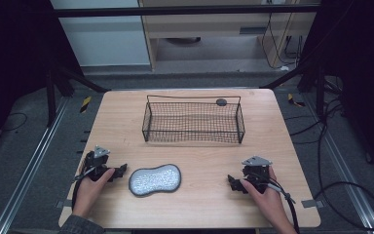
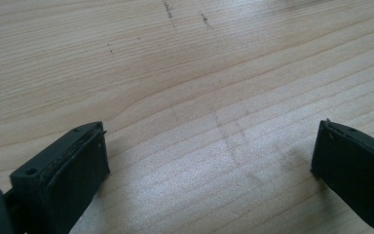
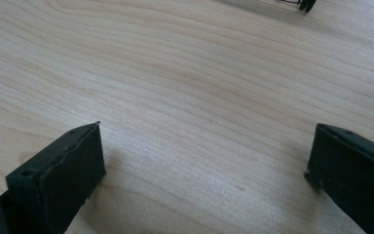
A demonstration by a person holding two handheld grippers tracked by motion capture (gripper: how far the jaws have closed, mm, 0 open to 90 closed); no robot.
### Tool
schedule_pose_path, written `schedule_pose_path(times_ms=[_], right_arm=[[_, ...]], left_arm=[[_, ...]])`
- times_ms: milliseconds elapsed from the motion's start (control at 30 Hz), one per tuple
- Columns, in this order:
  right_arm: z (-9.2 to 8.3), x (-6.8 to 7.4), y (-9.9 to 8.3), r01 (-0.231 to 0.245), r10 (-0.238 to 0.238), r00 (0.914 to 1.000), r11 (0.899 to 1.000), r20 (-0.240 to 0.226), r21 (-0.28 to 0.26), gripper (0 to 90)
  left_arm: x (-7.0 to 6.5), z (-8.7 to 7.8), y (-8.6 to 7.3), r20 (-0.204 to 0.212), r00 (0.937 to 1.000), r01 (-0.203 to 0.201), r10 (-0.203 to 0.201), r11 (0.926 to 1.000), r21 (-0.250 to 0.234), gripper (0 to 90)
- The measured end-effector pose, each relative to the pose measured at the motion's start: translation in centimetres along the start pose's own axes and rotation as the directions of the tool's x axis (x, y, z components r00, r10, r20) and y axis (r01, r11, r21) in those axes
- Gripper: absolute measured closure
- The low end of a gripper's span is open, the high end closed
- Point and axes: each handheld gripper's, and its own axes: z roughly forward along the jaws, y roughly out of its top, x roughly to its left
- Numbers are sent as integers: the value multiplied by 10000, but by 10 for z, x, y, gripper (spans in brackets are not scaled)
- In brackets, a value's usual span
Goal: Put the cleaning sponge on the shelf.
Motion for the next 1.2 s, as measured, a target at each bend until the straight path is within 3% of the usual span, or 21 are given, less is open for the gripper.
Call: schedule_pose_path(times_ms=[467, 633, 867, 1000, 1100, 1200], right_arm=[[-2, 0, -1, 78, -78, 9999, 10000, -72, 57, 4], [-2, 0, -1, 83, -82, 9999, 9999, -106, 113, 4], [-2, -1, -1, 180, -179, 9997, 9998, -141, 82, 4], [-2, -2, -1, 234, -233, 9995, 9997, -196, 83, 4], [-2, -2, -2, 242, -241, 9995, 9997, -182, 52, 4], [-3, -2, -2, 249, -247, 9995, 9996, -210, 93, 4]], left_arm=[[-2, -2, 4, 264, 9993, -268, 268, 9996, 15, 22], [-9, -9, 8, 385, 9959, -805, 814, 9965, -239, 22], [-16, -19, 12, 310, 9935, -1077, 1093, 9929, -504, 22], [-24, -24, 13, 232, 9887, -1470, 1478, 9886, -332, 23], [-32, -28, 18, 446, 9856, -1612, 1634, 9857, -500, 23], [-39, -30, 21, 351, 9810, -1889, 1907, 9807, -508, 23]])
